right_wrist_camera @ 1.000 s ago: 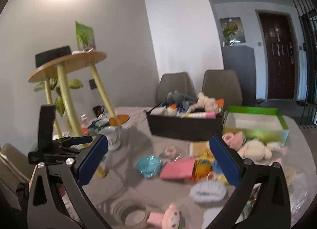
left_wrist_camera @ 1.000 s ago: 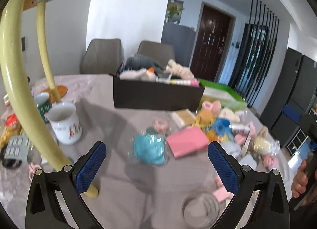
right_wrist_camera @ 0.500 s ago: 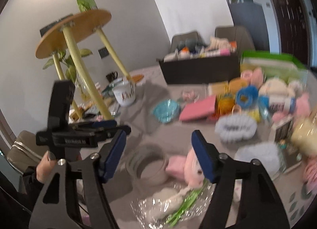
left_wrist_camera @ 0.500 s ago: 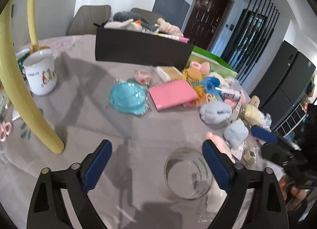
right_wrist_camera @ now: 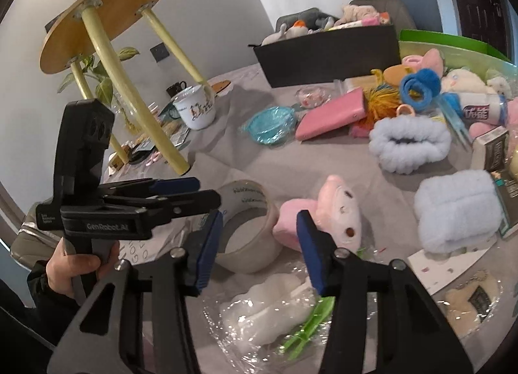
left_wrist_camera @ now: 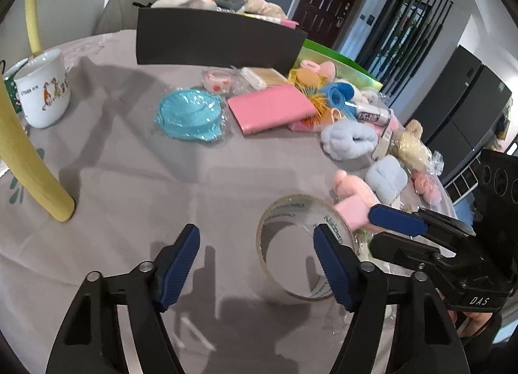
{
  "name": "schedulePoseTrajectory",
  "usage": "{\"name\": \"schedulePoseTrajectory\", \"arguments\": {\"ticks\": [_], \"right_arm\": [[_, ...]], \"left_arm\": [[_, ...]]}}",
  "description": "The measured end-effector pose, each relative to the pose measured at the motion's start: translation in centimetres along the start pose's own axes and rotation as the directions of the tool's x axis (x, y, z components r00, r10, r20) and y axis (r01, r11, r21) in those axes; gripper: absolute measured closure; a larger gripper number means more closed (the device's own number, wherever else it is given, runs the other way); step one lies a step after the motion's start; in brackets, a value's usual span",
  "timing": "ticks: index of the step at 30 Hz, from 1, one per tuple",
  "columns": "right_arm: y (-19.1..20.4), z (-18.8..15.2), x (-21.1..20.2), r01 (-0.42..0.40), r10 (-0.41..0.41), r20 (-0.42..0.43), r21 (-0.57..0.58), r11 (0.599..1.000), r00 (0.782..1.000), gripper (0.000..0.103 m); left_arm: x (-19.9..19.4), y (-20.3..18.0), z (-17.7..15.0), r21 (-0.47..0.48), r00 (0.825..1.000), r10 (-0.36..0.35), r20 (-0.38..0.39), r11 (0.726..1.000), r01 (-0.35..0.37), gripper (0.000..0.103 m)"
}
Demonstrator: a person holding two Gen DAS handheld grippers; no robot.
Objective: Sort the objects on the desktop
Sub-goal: 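Lower both tools toward the clear packing tape roll on the table, then close both tools on the rim of the clear packing tape roll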
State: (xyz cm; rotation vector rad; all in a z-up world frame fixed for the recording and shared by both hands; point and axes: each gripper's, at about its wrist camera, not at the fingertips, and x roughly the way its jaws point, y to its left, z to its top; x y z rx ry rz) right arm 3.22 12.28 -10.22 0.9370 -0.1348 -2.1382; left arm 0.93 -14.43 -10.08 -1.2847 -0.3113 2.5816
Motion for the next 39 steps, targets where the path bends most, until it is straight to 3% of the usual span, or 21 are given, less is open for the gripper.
{"name": "schedulePoseTrajectory", "arguments": {"ticks": [3,7,11,17,34,37,39], "right_arm": [[0.2,-0.2,0.4,-0.001,0.001,-0.009,-0.005,1.0,1.0,0.061],[0.4,-0.1,-0.1,-0.006,0.006,-0.001,-0.005,1.0,1.0,0.068],[0.8,-0.2,-0.1,-0.041,0.041,-0.023,-0.012,0.999,0.999,0.069],[0.8,-1.0,2.2,-0.027,0.028,-0.104,0.012,1.0,0.994,0.069],[0.0,-0.6,4.1,0.049,-0.032,-0.145,0.114,0.992,0.989,0.067],[0.0,-0.6,4.1,0.048,-0.029,-0.144,0.126,0.991,0.989,0.067],[0.0,-0.6,4.0,0.044,-0.025,-0.142,0.132,0.99,0.99,0.068]], "left_arm": [[0.4,0.0,-0.1,0.001,1.0,-0.012,-0.018,1.0,0.012,0.044],[0.7,-0.1,-0.4,0.004,0.999,-0.026,-0.029,1.0,0.026,0.045],[0.9,-0.1,-0.6,0.009,0.999,-0.028,-0.039,1.0,0.028,0.045],[1.4,0.3,-1.1,0.006,0.998,-0.018,-0.059,1.0,0.018,0.045],[2.3,-0.1,-1.3,-0.002,0.997,-0.038,-0.067,0.999,0.038,0.046],[2.2,-0.3,-1.2,-0.002,0.997,-0.047,-0.069,0.999,0.047,0.054],[2.1,-0.5,-1.1,0.009,0.997,-0.026,-0.067,1.0,0.027,0.054]]}}
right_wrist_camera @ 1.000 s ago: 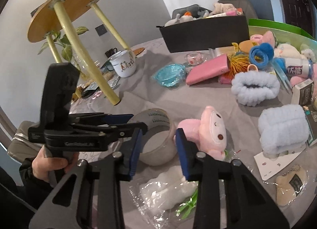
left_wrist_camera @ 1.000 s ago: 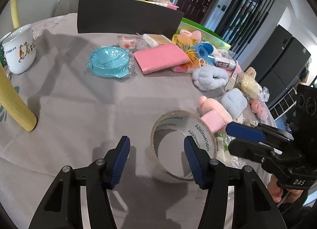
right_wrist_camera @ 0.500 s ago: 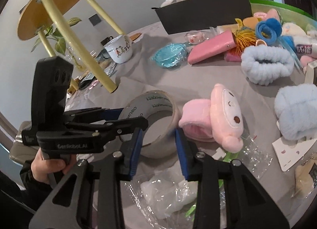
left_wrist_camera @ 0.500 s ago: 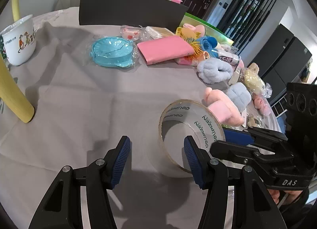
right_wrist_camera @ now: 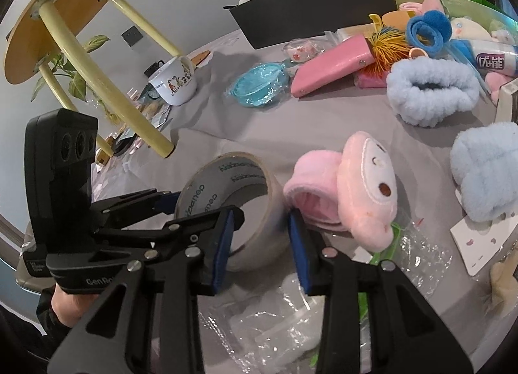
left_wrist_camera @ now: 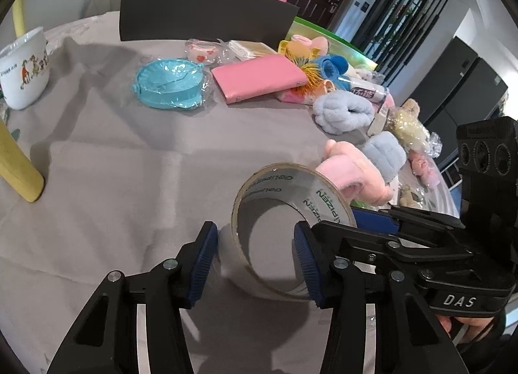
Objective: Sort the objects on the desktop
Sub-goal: 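Close both tools on the rim of the clear packing tape roll, then lift the tape roll with both tools off the table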
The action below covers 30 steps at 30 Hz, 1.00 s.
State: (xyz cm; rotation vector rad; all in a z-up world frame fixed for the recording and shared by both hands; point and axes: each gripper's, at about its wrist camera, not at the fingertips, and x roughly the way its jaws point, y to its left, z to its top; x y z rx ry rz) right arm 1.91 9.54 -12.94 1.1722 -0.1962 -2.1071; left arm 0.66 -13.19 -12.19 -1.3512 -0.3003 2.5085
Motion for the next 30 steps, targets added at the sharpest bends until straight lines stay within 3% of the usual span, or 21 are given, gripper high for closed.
{"name": "schedulePoseTrajectory", "arguments": {"ticks": [15,30], "right_arm": [[1.2,0.6,-1.7,-0.026,0.026,0.062,-0.007,1.0,0.998,0.067],[1.4,1.1,-3.1,-0.051,0.052,0.115,-0.009,0.999,0.992,0.074]], "left_arm": [[-2.2,-0.8,1.1,0.004,0.998,0.014,0.062,1.0,-0.015,0.054],[-3.3,-1.3,1.8,-0.001,0.995,-0.038,0.09,0.999,0.038,0.056]]}}
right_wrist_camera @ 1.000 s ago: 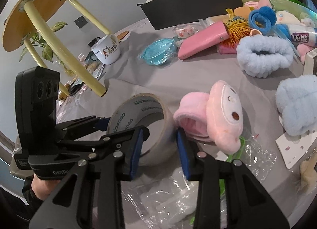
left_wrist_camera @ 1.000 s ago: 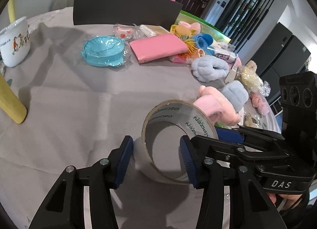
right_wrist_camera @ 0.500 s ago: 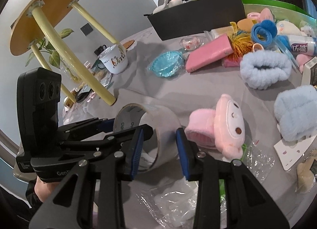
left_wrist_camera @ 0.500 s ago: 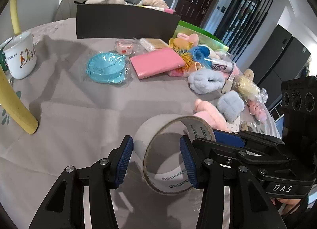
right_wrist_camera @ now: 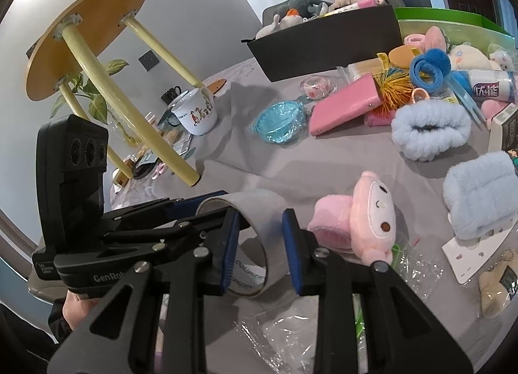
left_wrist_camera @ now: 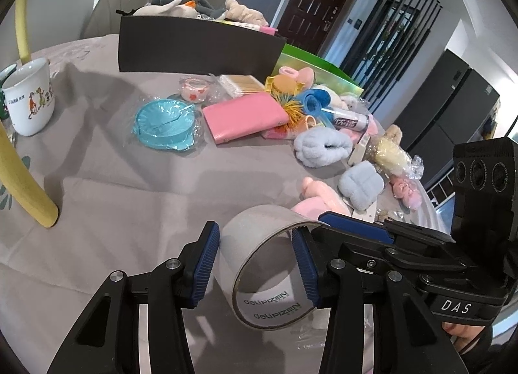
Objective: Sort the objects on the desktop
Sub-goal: 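Lift the tape roll with both tools off the table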
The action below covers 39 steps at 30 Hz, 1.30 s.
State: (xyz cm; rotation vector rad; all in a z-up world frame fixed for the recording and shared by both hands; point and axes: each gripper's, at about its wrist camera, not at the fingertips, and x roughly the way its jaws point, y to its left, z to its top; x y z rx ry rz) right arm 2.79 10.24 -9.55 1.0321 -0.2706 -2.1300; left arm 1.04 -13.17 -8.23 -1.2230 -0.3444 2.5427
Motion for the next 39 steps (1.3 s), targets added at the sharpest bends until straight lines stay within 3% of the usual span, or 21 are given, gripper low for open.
{"name": "schedulePoseTrajectory", "arguments": {"ticks": [5,11,17,26,31,36,39], "right_arm": [[0.0,0.0,-0.2,0.005,-0.005,0.006,-0.004,1.0,1.0,0.074],[-0.1,-1.0,0.6,0.023,-0.024,-0.045,-0.019,1.0,0.999,0.074],[-0.2,-1.8,1.9,0.096,-0.1,-0.092,-0.043,0.994,0.991,0.074],[-0.6,-2.0,3.6,0.139,-0.147,-0.14,-0.066,0.988,0.979,0.076],[-0.4,-1.9,4.2,0.14,-0.149,-0.145,-0.071,0.988,0.978,0.078],[-0.2,-1.9,4.2,0.129,-0.139,-0.138,-0.075,0.989,0.981,0.088],[0.0,-1.9,4.1,0.135,-0.144,-0.128,-0.079,0.988,0.981,0.09]], "left_arm": [[0.0,0.3,-0.1,-0.006,1.0,-0.028,-0.008,1.0,0.028,0.056],[-0.2,0.7,-0.7,-0.018,0.999,-0.04,-0.007,0.999,0.04,0.056],[-0.2,0.2,-1.1,0.004,0.998,-0.058,-0.007,0.998,0.058,0.056],[2.5,2.2,-2.5,-0.052,0.995,0.001,-0.099,0.999,-0.006,0.056],[2.7,2.5,-2.6,-0.067,0.997,0.003,-0.083,0.998,-0.009,0.057],[2.4,2.0,-2.4,-0.048,0.997,-0.012,-0.081,0.999,0.008,0.073],[2.1,1.5,-2.3,-0.03,0.998,-0.002,-0.067,1.0,0.0,0.073]]}}
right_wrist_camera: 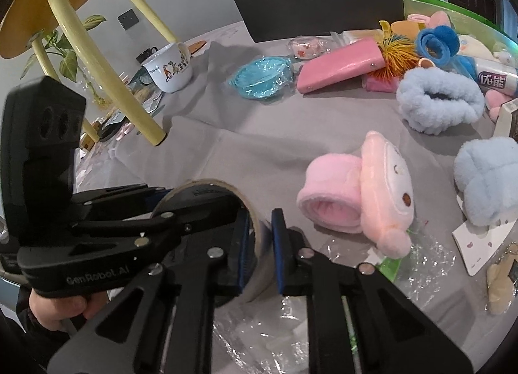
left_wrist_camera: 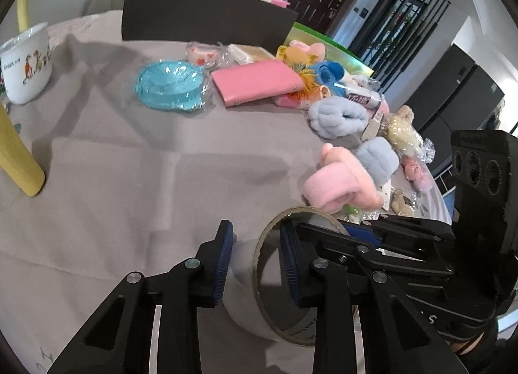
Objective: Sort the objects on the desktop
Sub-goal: 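Lift the tape roll with both tools off the table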
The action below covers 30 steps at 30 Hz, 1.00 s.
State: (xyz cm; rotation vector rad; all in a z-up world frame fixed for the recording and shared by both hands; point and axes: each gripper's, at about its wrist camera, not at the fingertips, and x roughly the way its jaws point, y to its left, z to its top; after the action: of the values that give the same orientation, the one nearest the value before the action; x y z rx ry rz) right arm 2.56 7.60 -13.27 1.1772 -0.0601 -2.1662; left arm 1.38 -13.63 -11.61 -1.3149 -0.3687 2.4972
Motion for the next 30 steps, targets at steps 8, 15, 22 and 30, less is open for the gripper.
{"name": "schedulePoseTrajectory", "arguments": {"ticks": [8,15,22,30], "right_arm": [[0.2,0.7,-1.1,-0.014,0.014,0.032,0.003,1.0,0.999,0.09],[0.6,2.4,-2.5,-0.017,0.018,0.065,-0.005,1.0,0.998,0.09],[0.8,4.5,-3.8,-0.017,0.018,0.102,-0.011,1.0,0.995,0.09],[0.4,7.5,-5.3,-0.02,0.021,0.142,-0.012,1.0,0.99,0.09]], "left_arm": [[-1.3,-0.3,1.0,-0.007,1.0,-0.01,0.024,1.0,0.01,0.073],[-2.9,-0.7,2.8,-0.001,0.998,0.002,0.061,1.0,-0.002,0.073],[-4.0,-1.6,4.9,0.025,0.995,0.014,0.101,1.0,-0.016,0.078],[-4.8,-2.4,8.2,0.046,0.992,0.011,0.127,0.999,-0.017,0.079]]}}
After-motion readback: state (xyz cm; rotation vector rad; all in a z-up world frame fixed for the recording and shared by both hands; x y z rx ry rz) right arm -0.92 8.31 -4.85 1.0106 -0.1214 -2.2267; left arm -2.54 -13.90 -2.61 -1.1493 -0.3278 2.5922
